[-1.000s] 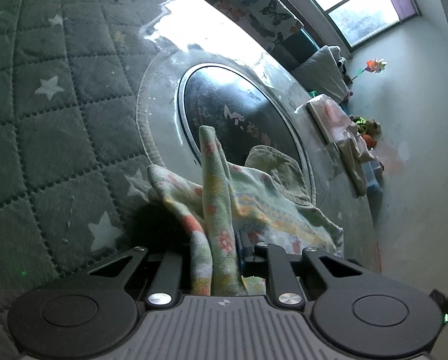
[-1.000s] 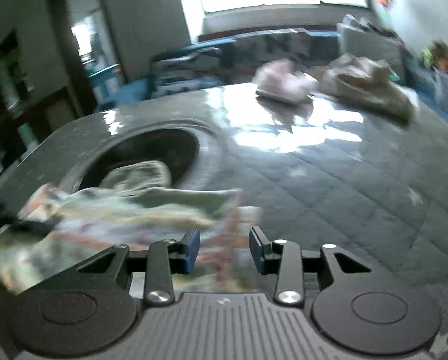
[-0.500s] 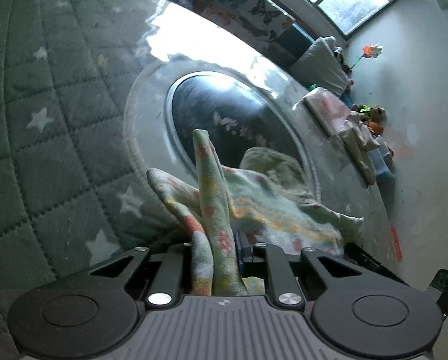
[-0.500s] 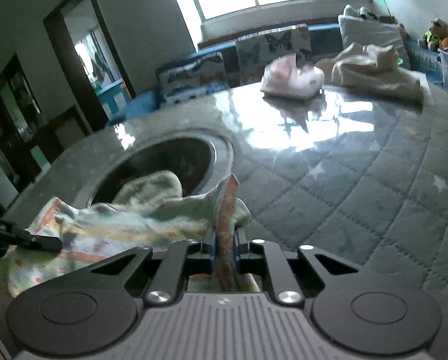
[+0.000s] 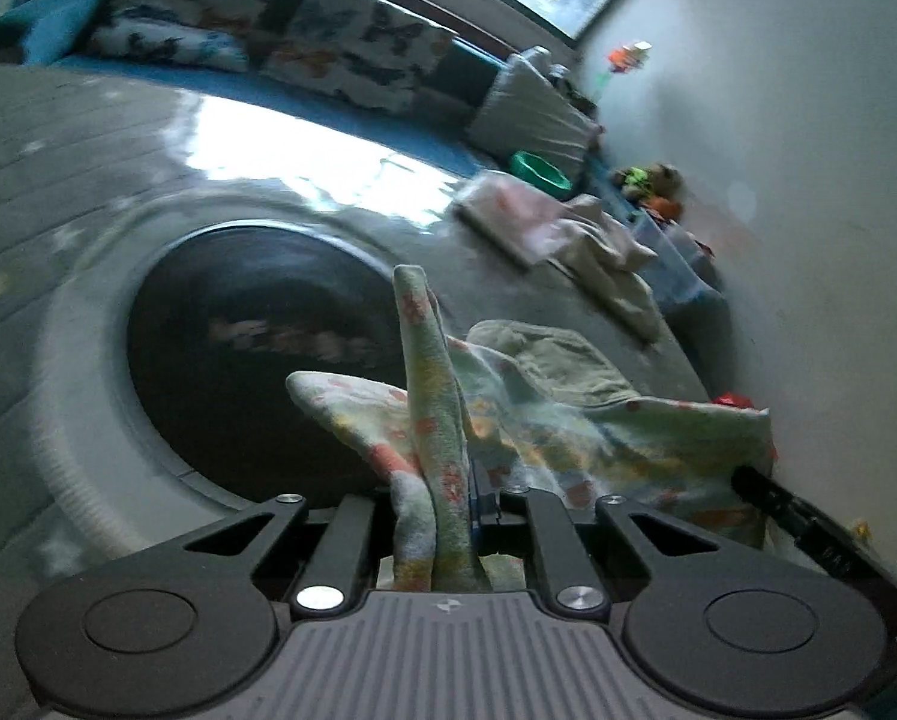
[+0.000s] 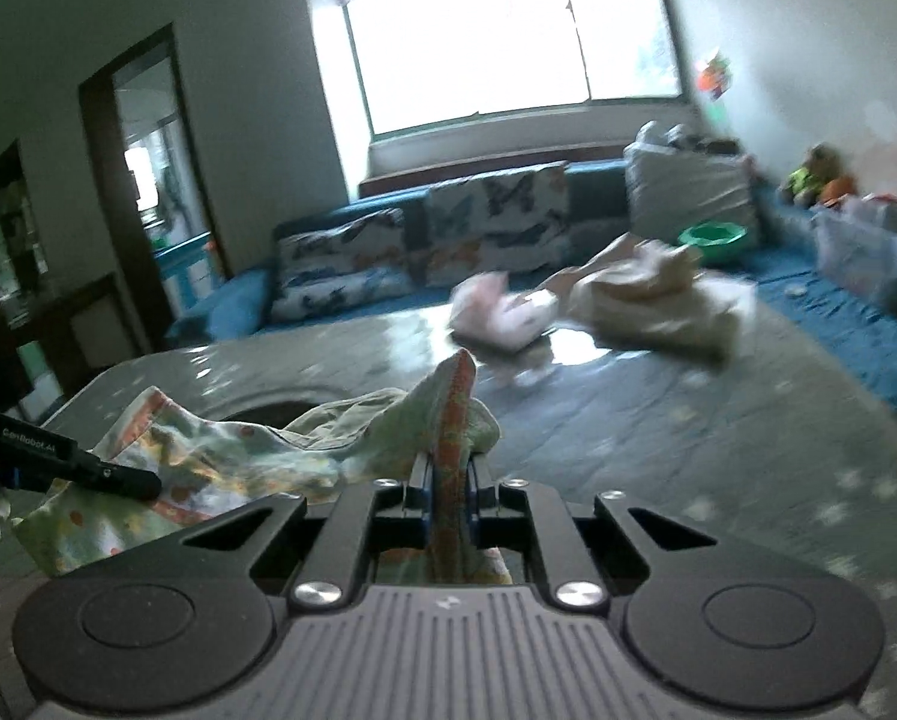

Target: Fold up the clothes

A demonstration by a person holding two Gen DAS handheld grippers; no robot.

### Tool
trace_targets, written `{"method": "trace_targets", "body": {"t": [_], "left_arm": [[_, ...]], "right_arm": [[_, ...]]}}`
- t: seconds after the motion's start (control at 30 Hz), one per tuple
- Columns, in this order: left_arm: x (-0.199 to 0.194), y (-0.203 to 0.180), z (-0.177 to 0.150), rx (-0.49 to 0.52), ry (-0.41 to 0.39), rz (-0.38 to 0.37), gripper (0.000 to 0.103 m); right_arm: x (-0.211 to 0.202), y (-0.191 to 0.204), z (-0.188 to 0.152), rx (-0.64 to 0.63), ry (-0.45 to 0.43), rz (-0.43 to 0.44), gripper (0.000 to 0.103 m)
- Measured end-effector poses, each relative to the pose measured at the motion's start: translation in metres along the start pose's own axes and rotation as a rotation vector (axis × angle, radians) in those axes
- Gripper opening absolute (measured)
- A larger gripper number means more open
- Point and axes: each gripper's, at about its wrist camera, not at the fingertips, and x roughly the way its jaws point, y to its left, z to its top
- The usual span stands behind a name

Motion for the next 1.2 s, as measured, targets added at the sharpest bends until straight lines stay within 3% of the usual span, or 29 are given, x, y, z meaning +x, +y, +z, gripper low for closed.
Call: {"method": "trace_targets", "body": {"t": [0.43,0.7,0.97,1.13,1.17,1.2], "left_arm": [[0.075,-0.085,0.026,0.14,0.075,-0.074,0.012],[0.119,-0.102,0.023,0.171,0.125,-0.082,0.012],[0.147,-0.096,0.009,0.178,0.187,-0.061,0.014],[0.151,-0.088,0.003,0.181,0.2,-0.034,0.026],[0.15,-0.087,0.002,0.182,0.198,-0.026,0.03],[0.149,-0.086,0.002,0.183,0.195,-0.017,0.041]], "right_arm": [[-0.031,-0.063,0.019,0.012,-0.046,-0.202,0.009],[-0.022,-0.095,0.005,0.054,-0.009,-0.264,0.009],[-0.008,-0.115,-0.018,0.091,0.055,-0.288,0.009],[0.003,-0.124,-0.03,0.115,0.093,-0.313,0.01],[0.005,-0.126,-0.032,0.121,0.099,-0.317,0.01],[0.007,-0.128,-0.033,0.124,0.106,-0.321,0.01]]}}
